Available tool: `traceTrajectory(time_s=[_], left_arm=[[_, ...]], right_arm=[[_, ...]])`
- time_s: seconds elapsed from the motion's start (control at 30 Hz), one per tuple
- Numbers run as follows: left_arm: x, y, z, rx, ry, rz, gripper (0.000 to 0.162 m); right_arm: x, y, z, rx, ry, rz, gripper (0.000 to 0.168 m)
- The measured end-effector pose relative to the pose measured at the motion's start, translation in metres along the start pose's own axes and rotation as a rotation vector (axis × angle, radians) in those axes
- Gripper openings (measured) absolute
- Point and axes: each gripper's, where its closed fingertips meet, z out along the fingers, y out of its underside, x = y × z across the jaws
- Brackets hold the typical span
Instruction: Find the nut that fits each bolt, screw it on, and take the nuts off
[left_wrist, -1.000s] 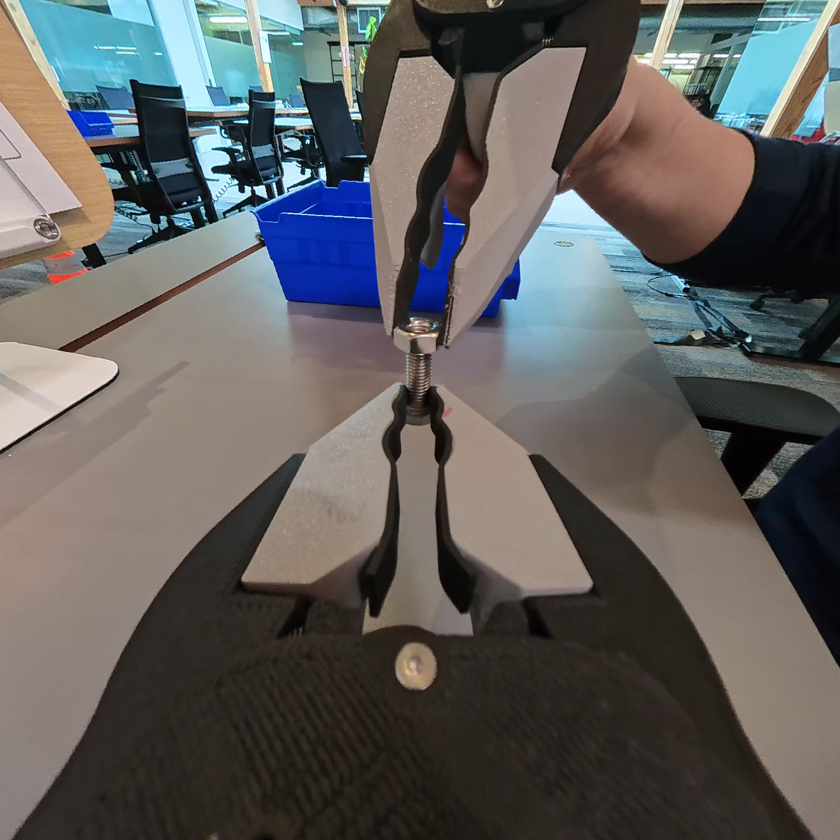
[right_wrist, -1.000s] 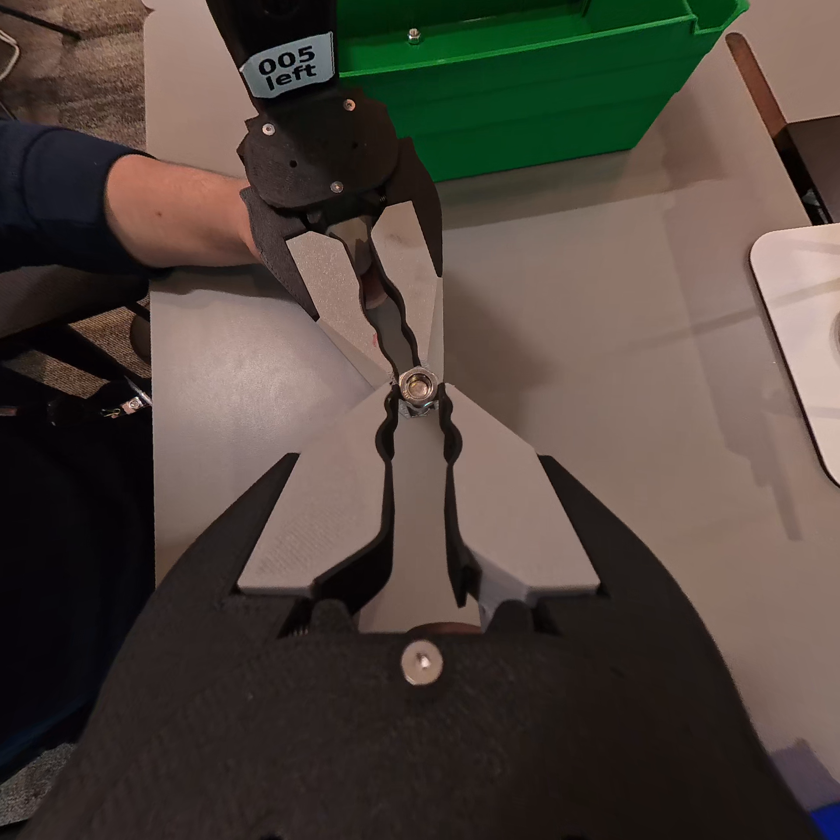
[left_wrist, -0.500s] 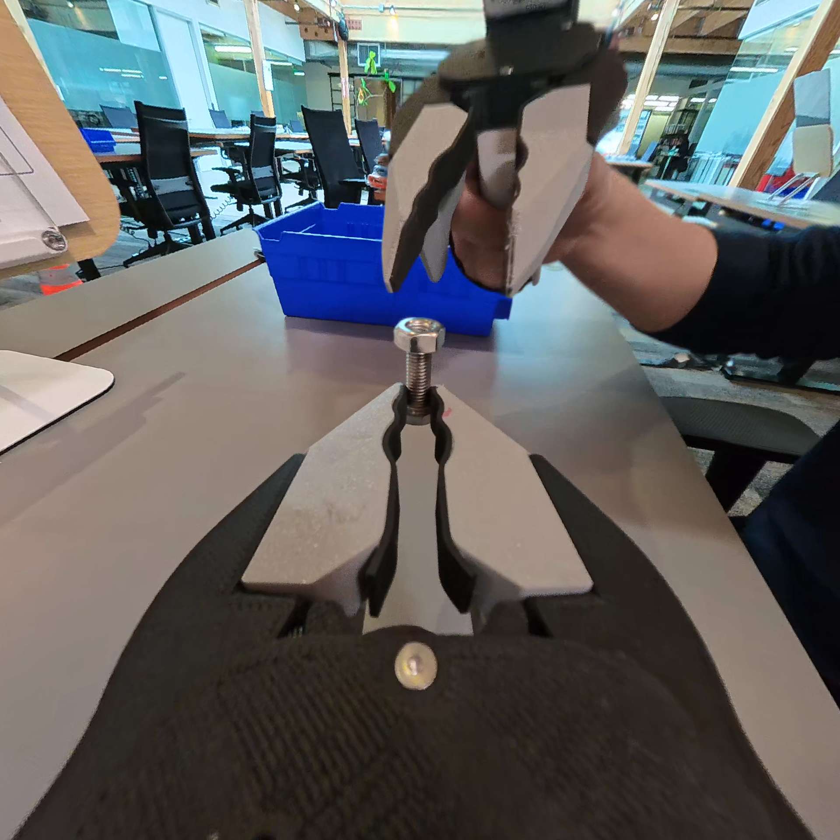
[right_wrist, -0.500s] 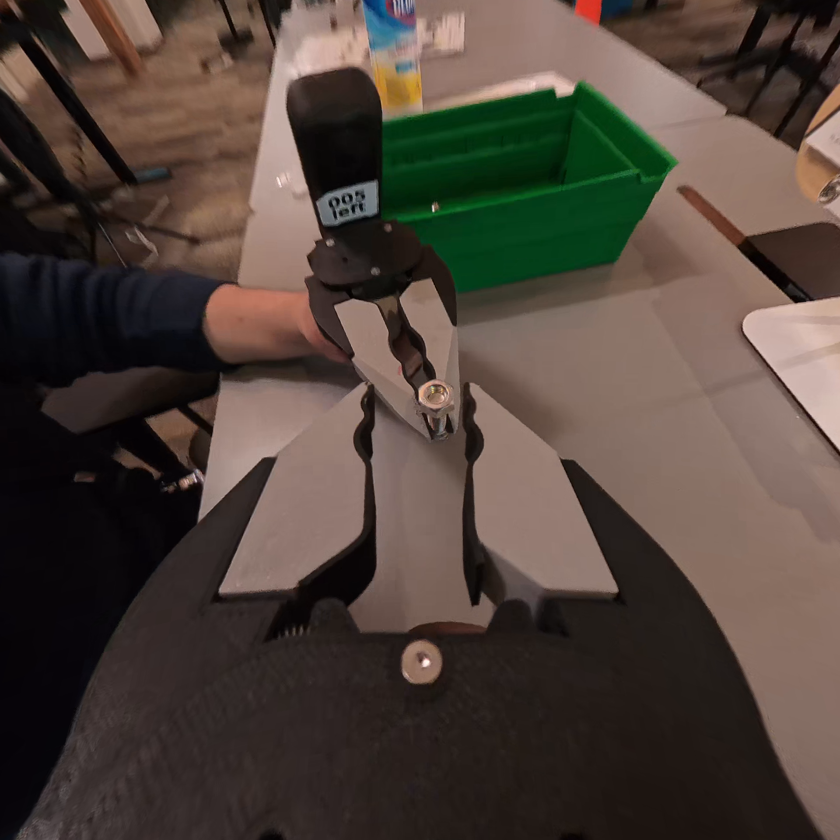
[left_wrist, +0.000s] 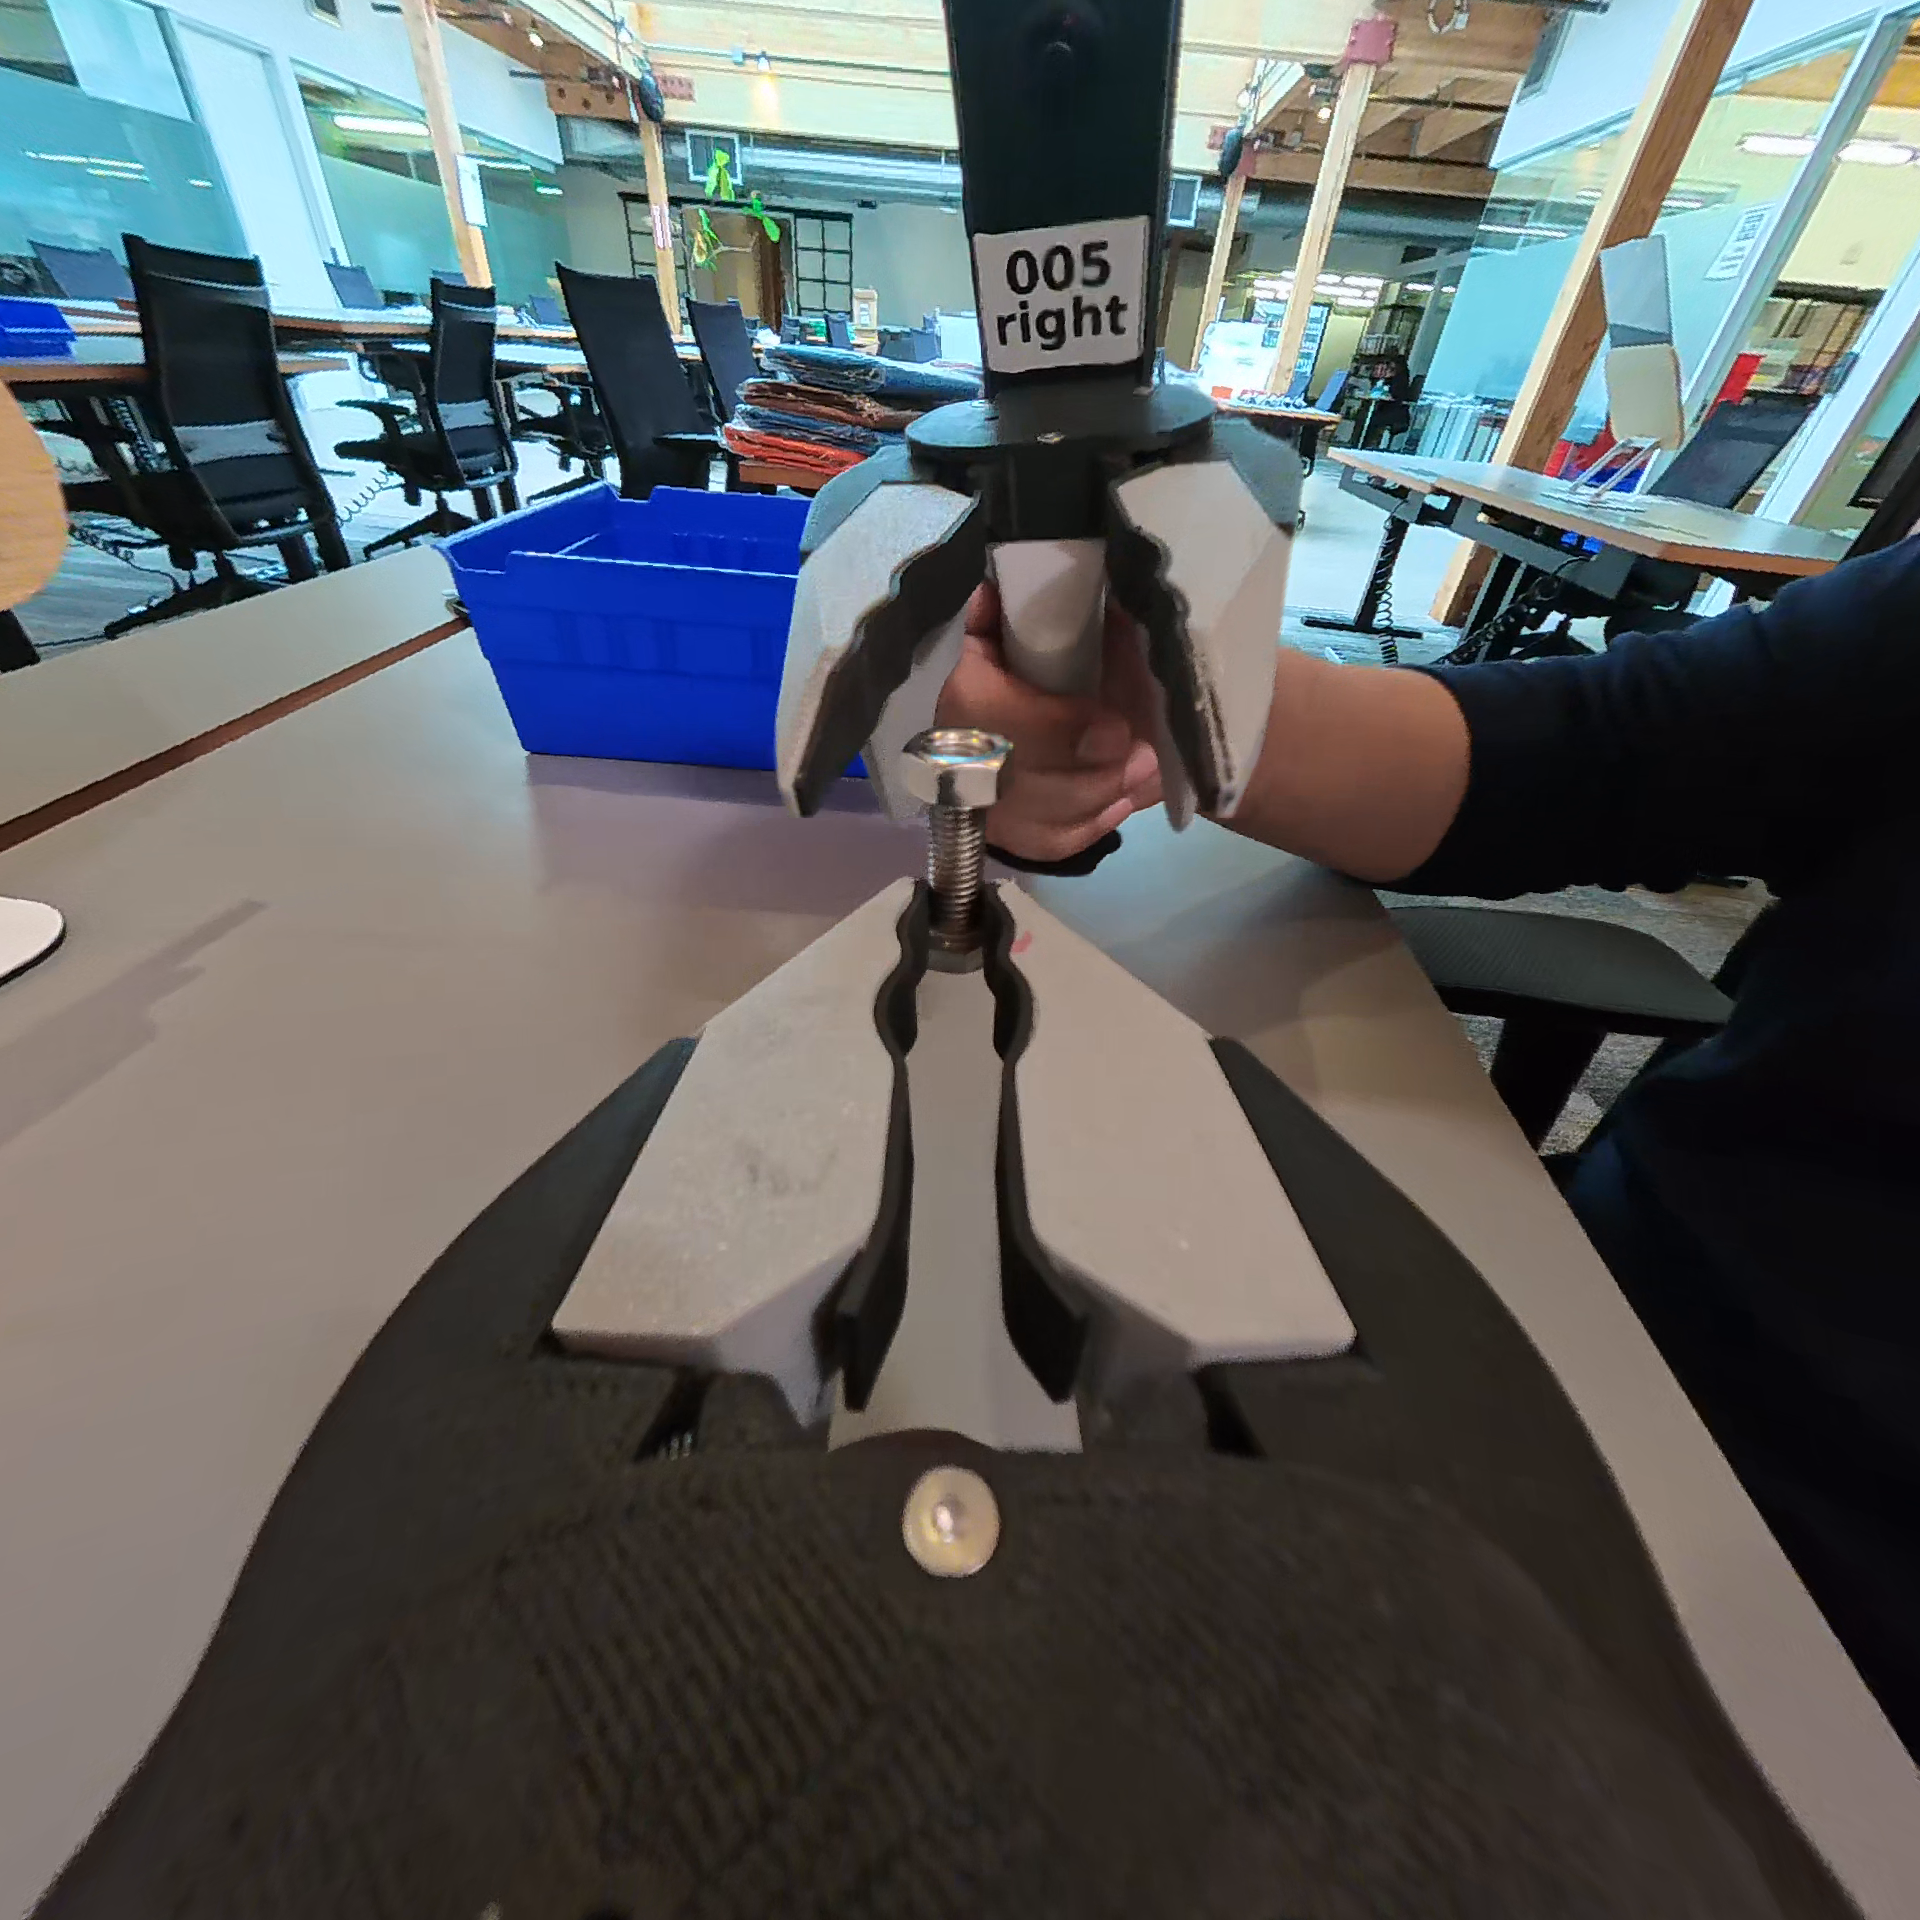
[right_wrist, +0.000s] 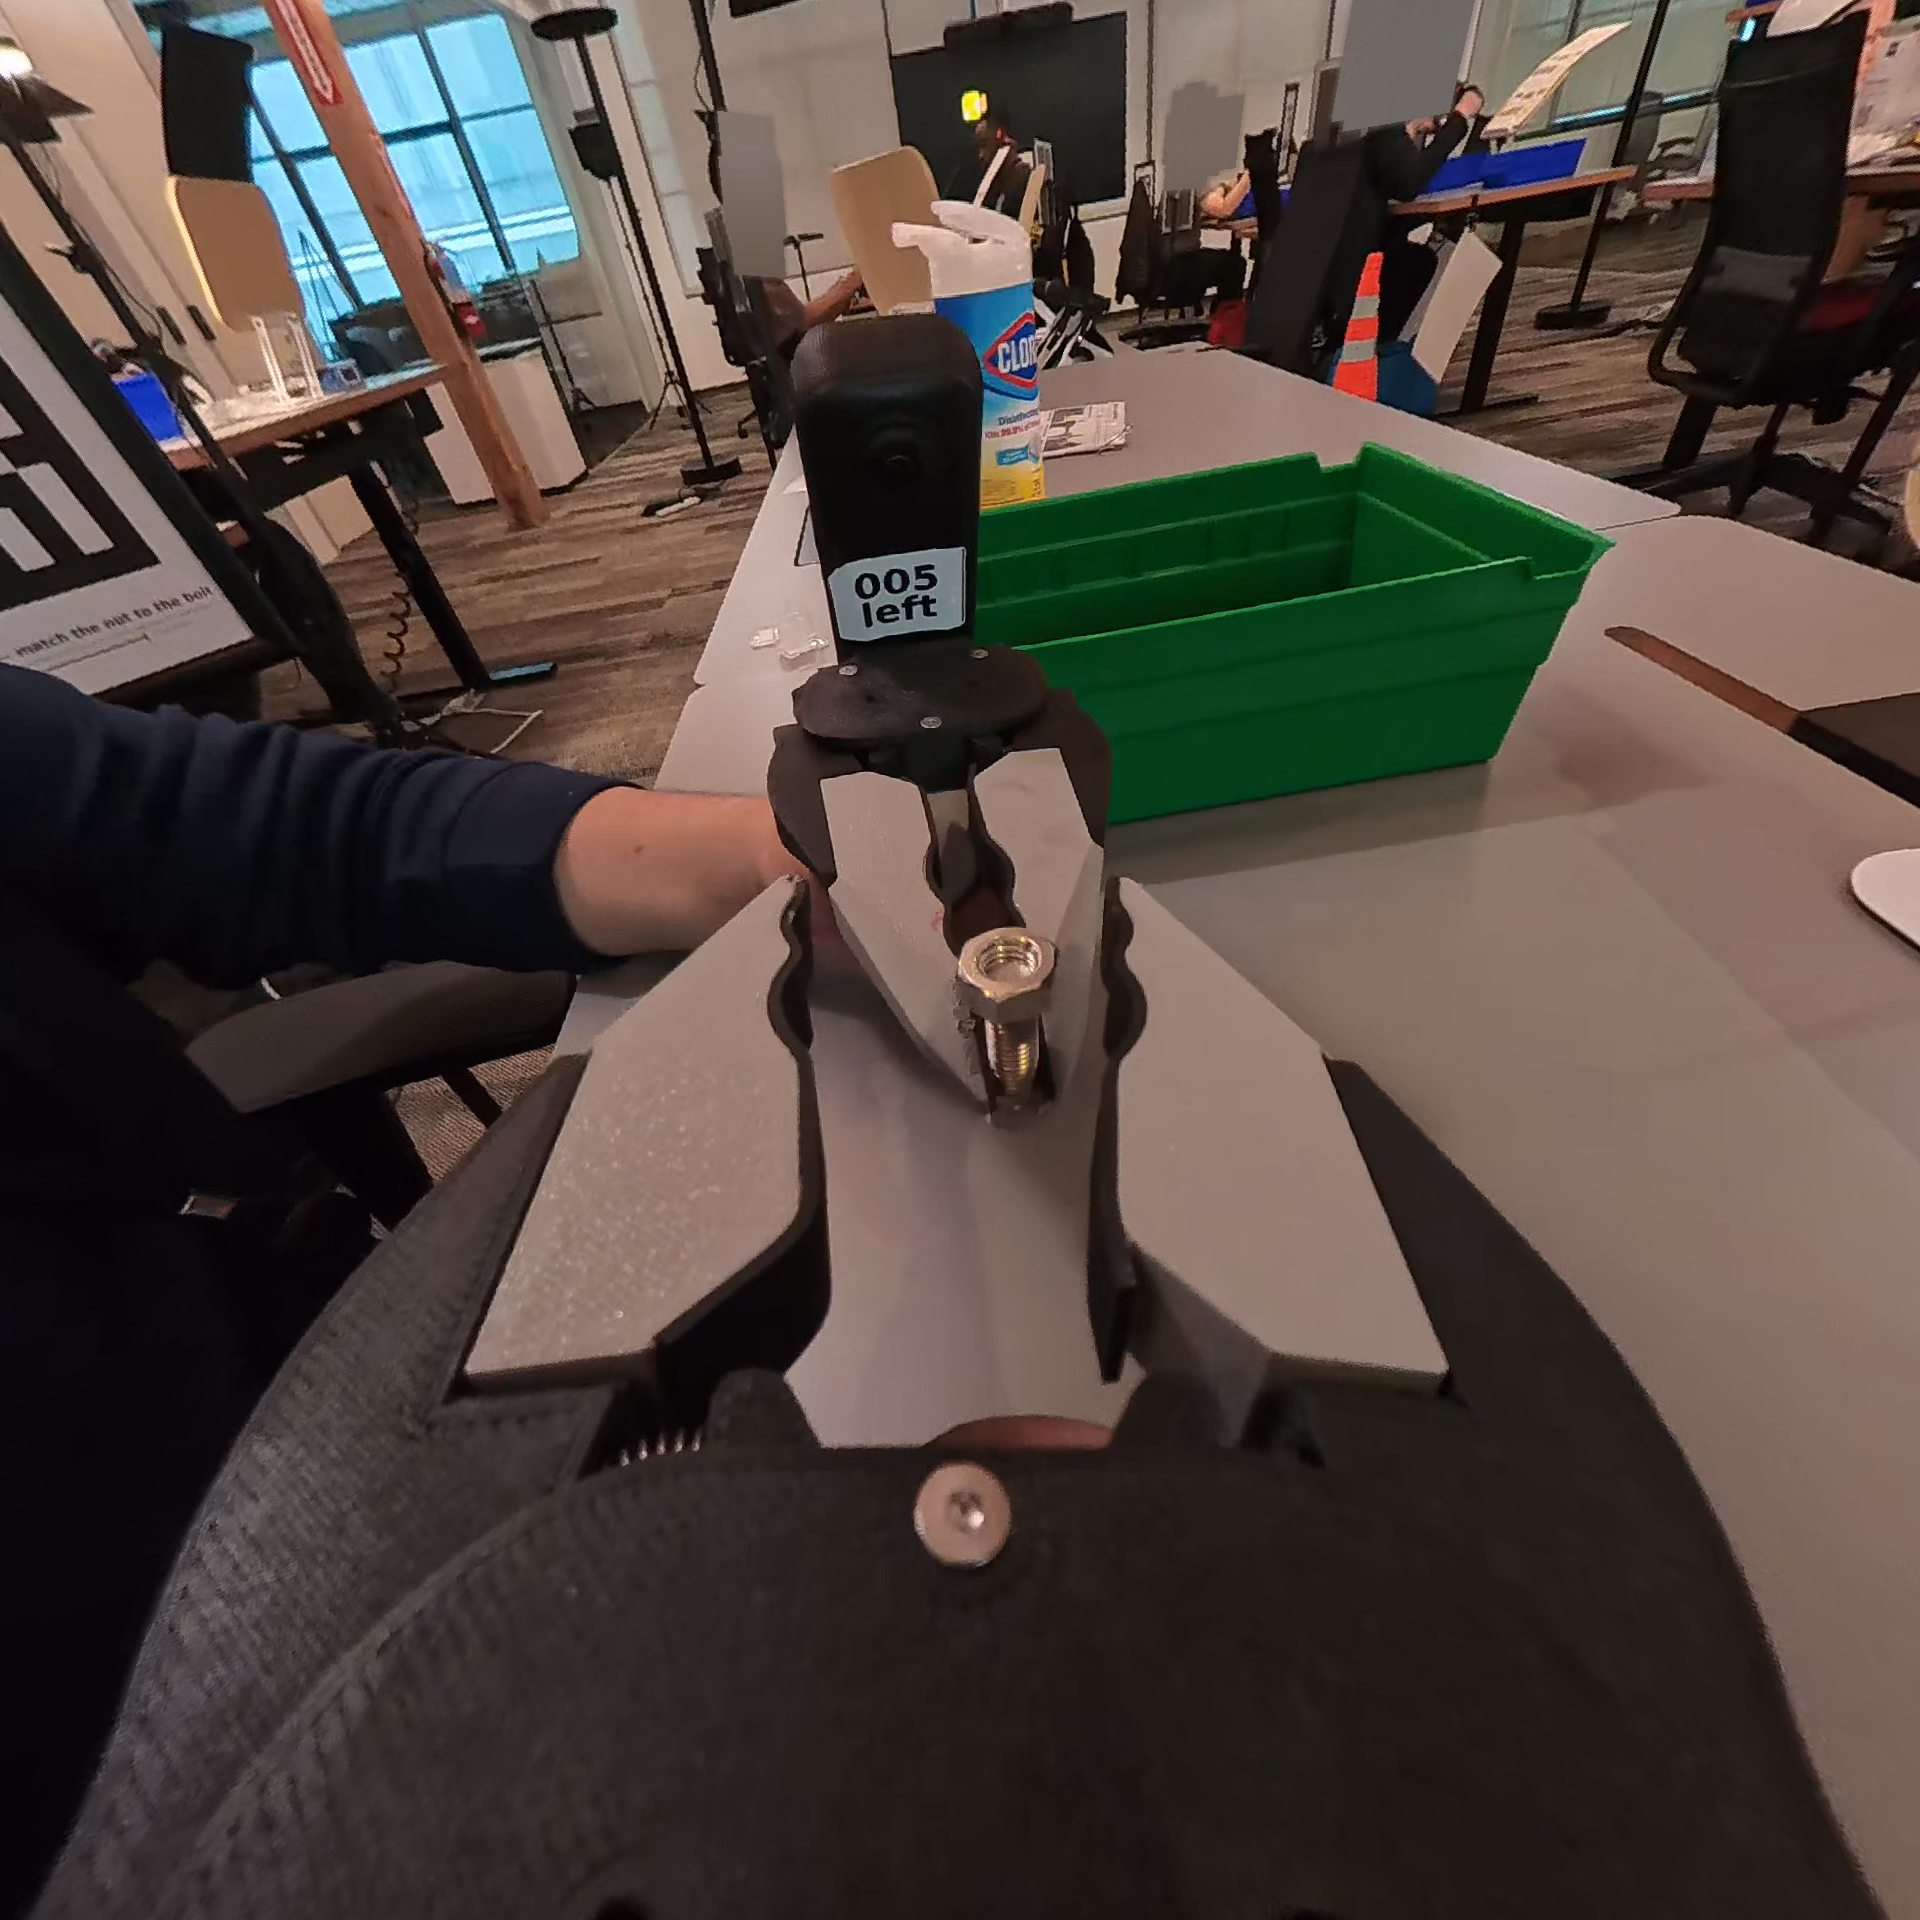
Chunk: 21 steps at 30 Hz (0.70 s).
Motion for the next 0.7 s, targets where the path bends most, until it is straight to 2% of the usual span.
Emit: traceTrajectory(time_s=[0.2,0.57,0.7], left_arm=[[-0.001,-0.003,-0.001,0.017,-0.006,-0.005,0.007],[-0.006,-0.004,-0.004,0.017,-0.032,-0.02,0.007],[-0.003,-0.002,-0.001,0.009,-0.02,-0.011,0.007]], right_arm=[[-0.004,0.001,0.003,0.011,-0.027,0.001,0.047],[0.004,-0.001,-0.014,0.029,0.048,-0.001,0.047],[0.003,-0.004,-0.007,0.038,0.039,0.008,0.049]])
